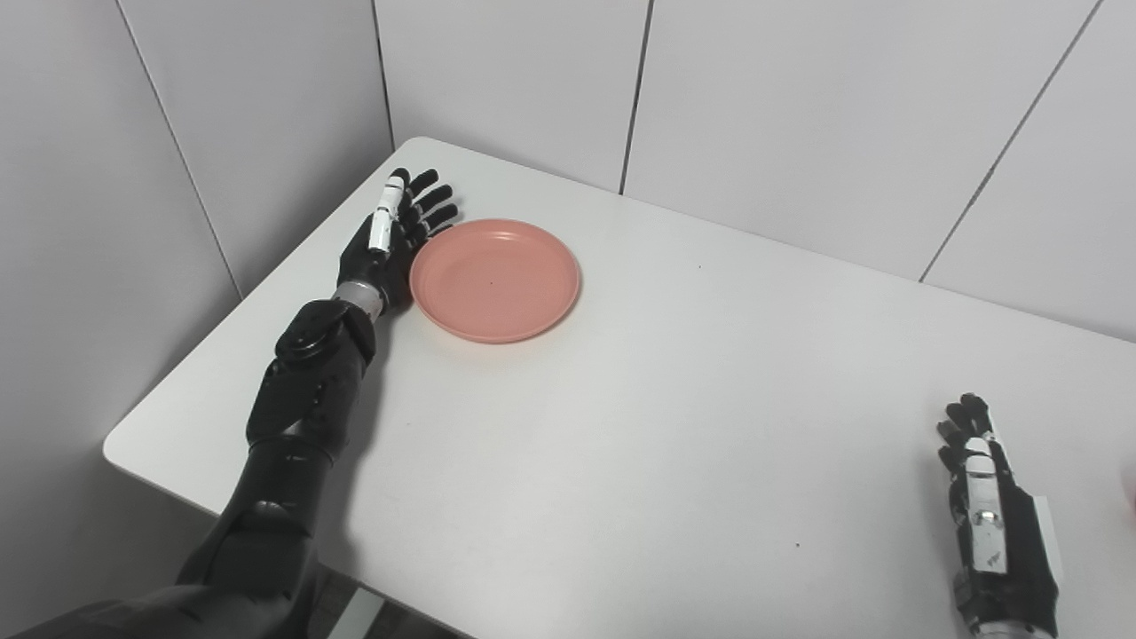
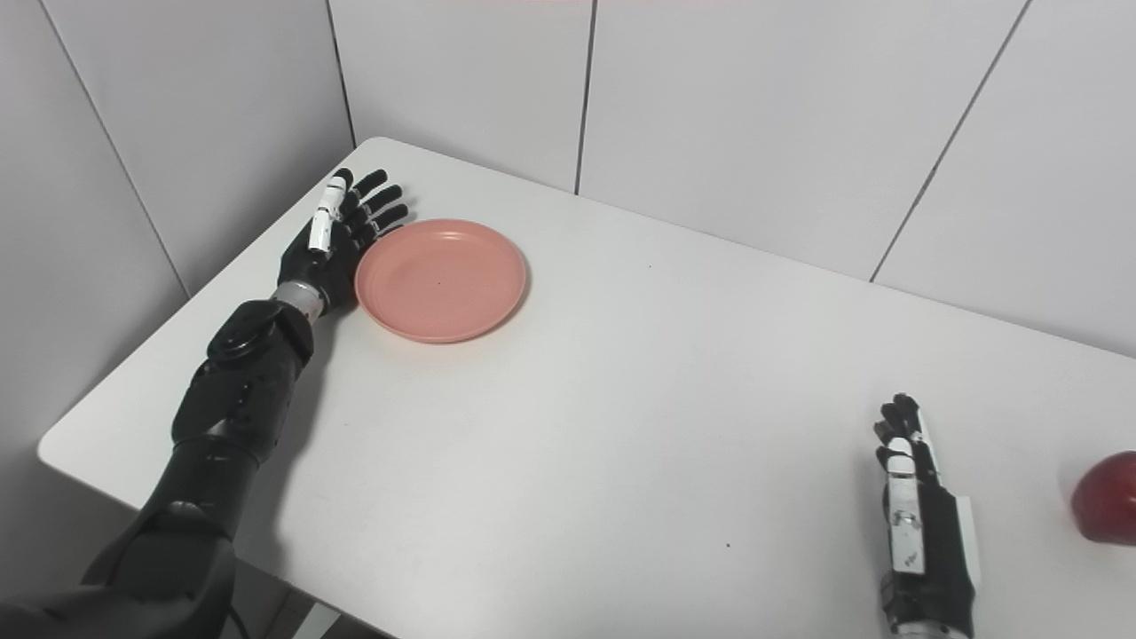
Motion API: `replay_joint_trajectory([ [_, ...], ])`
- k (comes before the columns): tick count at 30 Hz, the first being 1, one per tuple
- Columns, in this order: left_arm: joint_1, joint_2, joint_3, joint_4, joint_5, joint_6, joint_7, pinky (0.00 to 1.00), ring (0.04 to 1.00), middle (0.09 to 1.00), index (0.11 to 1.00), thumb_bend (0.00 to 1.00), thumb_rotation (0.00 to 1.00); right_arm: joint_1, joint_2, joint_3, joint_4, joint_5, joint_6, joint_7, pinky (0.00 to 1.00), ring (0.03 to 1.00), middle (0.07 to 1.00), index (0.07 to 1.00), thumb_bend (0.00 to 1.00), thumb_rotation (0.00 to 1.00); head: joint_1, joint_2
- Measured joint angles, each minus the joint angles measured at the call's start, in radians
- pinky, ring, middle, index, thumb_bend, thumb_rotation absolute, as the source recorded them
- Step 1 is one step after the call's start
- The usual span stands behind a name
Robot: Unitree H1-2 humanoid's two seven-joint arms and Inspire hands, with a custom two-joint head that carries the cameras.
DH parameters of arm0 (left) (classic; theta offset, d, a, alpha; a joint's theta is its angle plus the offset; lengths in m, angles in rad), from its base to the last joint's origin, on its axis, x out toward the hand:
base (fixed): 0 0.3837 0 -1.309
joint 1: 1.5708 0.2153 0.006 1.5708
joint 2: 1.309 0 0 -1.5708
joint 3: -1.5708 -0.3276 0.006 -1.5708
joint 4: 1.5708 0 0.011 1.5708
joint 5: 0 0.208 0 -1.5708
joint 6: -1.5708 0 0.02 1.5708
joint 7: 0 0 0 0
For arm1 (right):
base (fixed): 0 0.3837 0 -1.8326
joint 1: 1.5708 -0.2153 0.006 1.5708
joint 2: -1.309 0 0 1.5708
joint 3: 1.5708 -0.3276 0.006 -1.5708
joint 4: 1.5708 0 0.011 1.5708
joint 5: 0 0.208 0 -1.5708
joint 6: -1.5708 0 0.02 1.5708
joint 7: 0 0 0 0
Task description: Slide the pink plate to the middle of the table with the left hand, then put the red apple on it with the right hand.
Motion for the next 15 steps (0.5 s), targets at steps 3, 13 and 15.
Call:
replay_joint_trajectory([
  [3, -0.003, -0.007, -0.004, 0.001, 0.0, 0.0, 0.0, 0.9, 0.886, 0.892, 0.882, 0.33, 1.0, 0.0, 0.0, 0.0, 0.0, 0.0, 0.0, 0.0, 0.99, 0.955, 0.948, 0.949, 0.06, 1.0, 0.0, 0.0],
  [13, -0.009, -0.027, -0.019, 0.003, 0.0, -0.009, -0.016, 0.88, 0.876, 0.882, 0.872, 0.32, 1.0, 0.0, 0.003, -0.002, 0.0, 0.002, 0.0, 0.0, 1.0, 0.958, 0.955, 0.955, 0.06, 1.0, -0.008, 0.003],
  [15, -0.009, -0.028, -0.021, 0.003, 0.002, -0.01, -0.013, 0.88, 0.878, 0.883, 0.876, 0.32, 1.0, 0.0, 0.004, -0.003, 0.0, 0.002, 0.0, 0.0, 1.0, 0.959, 0.956, 0.955, 0.06, 1.0, -0.009, 0.005],
])
